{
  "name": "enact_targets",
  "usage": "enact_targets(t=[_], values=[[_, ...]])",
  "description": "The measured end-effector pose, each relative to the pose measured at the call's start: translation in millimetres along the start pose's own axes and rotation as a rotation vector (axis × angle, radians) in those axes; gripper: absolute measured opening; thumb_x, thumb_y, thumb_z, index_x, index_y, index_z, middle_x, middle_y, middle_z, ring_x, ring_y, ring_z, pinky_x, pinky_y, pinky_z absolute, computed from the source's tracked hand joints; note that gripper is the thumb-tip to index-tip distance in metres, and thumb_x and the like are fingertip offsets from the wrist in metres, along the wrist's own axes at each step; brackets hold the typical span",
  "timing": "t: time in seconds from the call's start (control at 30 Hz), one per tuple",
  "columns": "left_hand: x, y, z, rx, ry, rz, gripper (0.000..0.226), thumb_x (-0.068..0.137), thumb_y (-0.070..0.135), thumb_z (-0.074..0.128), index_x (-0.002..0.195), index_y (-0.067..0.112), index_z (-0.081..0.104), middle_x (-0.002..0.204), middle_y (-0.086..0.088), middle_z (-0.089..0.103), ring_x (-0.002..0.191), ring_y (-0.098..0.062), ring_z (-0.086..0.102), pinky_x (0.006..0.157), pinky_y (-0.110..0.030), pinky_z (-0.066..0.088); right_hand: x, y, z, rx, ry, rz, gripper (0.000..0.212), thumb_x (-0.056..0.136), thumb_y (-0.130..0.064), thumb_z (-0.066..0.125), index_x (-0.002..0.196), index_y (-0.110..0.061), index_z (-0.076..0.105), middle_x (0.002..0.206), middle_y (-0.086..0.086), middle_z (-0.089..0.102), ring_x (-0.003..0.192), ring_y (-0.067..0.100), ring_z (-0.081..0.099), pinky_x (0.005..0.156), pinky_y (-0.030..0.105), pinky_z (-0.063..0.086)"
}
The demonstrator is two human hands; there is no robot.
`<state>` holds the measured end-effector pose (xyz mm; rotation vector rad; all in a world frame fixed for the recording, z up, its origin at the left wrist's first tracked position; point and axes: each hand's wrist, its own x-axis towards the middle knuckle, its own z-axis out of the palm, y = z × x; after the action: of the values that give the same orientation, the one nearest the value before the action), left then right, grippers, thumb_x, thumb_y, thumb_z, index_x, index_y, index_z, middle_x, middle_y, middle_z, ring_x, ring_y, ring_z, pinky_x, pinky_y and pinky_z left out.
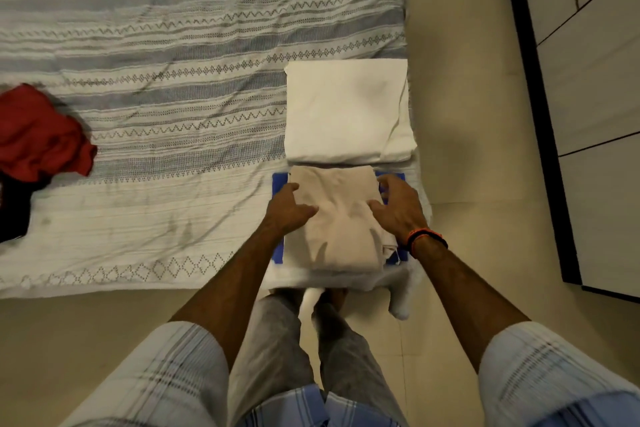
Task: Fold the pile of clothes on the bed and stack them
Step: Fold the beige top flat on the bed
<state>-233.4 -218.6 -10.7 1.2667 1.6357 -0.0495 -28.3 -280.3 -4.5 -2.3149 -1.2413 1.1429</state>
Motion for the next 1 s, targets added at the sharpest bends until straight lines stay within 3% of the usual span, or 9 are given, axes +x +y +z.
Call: enact_targets(t=[0.1,0.23,0.37,0.63,0.73,0.83,0.93,1.0], values=[[8.9,17.6,-11.1,-0.078,0.015,0.031,0.072,0.084,0.024,0.076,0.145,0.008,0.041,0.147,-0.011,0.046,0.131,-0.025,0.048,0.107,-0.042,0.043,16.8,-7.2,-21.1,0.084,0.08,0.043,0.046,0.084,-0.014,0.07,0.127,-0.006,0.055,0.125,0.012,0.061,0.11,0.027,0.059,0.093,0.034,0.048],[34.2,43.6,-25.7,-0.168,0.035,0.039,0.074,0.078,0.028,0.081,0.14,0.007,0.045,0.14,-0.014,0.051,0.12,-0.026,0.056,0.103,-0.043,0.046,54.0,-17.5,-41.5,0.187,0.125,0.09,0.052,0.083,-0.014,0.074,0.13,-0.007,0.052,0.126,0.012,0.061,0.108,0.025,0.061,0.096,0.035,0.051],[74.7,56.5,-34.3,-0.198,0.019,0.023,0.072,0.083,0.021,0.079,0.142,0.003,0.041,0.142,-0.018,0.048,0.127,-0.028,0.051,0.106,-0.042,0.044,90.4,-22.5,-52.6,0.188,0.167,0.097,0.051,0.086,-0.018,0.074,0.13,-0.006,0.051,0.124,0.01,0.06,0.1,0.018,0.057,0.087,0.026,0.049],[168.7,72.8,-41.2,-0.231,0.074,-0.09,0.074,0.084,0.021,0.077,0.144,0.004,0.037,0.142,-0.017,0.048,0.125,-0.027,0.052,0.105,-0.043,0.045,178.4,-10.7,-49.5,0.094,0.189,0.188,0.06,0.083,-0.024,0.076,0.132,-0.004,0.049,0.13,0.013,0.056,0.119,0.03,0.055,0.103,0.041,0.046],[195.1,76.5,-40.4,-0.212,0.139,-0.119,0.074,0.075,0.027,0.083,0.135,0.003,0.047,0.132,-0.012,0.057,0.122,-0.028,0.056,0.102,-0.041,0.047,204.1,-6.7,-44.6,0.04,0.19,0.224,0.071,0.082,-0.029,0.077,0.139,-0.004,0.043,0.138,0.016,0.047,0.125,0.032,0.049,0.105,0.038,0.041],[214.9,74.8,-38.6,-0.196,0.198,-0.154,0.089,0.058,0.043,0.086,0.129,0.002,0.05,0.125,-0.008,0.06,0.114,-0.024,0.059,0.096,-0.04,0.051,224.2,-2.4,-38.2,0.056,0.173,0.254,0.077,0.08,-0.032,0.079,0.14,-0.002,0.041,0.139,0.017,0.046,0.126,0.032,0.048,0.106,0.04,0.041],[226.7,72.2,-35.4,-0.231,0.204,-0.171,0.073,0.063,0.037,0.091,0.121,0.005,0.058,0.113,-0.005,0.067,0.103,-0.022,0.063,0.086,-0.033,0.052,234.6,0.8,-32.0,0.092,0.186,0.284,0.08,0.076,-0.035,0.082,0.137,-0.002,0.042,0.137,0.016,0.047,0.124,0.031,0.049,0.103,0.038,0.043],[232.7,69.2,-35.0,-0.26,0.202,-0.187,0.077,0.056,0.041,0.093,0.117,0.007,0.061,0.109,-0.006,0.069,0.1,-0.023,0.066,0.085,-0.037,0.055,239.7,-0.7,-29.7,0.178,0.178,0.332,0.084,0.075,-0.035,0.085,0.138,-0.003,0.04,0.137,0.016,0.049,0.125,0.03,0.05,0.102,0.034,0.044]])
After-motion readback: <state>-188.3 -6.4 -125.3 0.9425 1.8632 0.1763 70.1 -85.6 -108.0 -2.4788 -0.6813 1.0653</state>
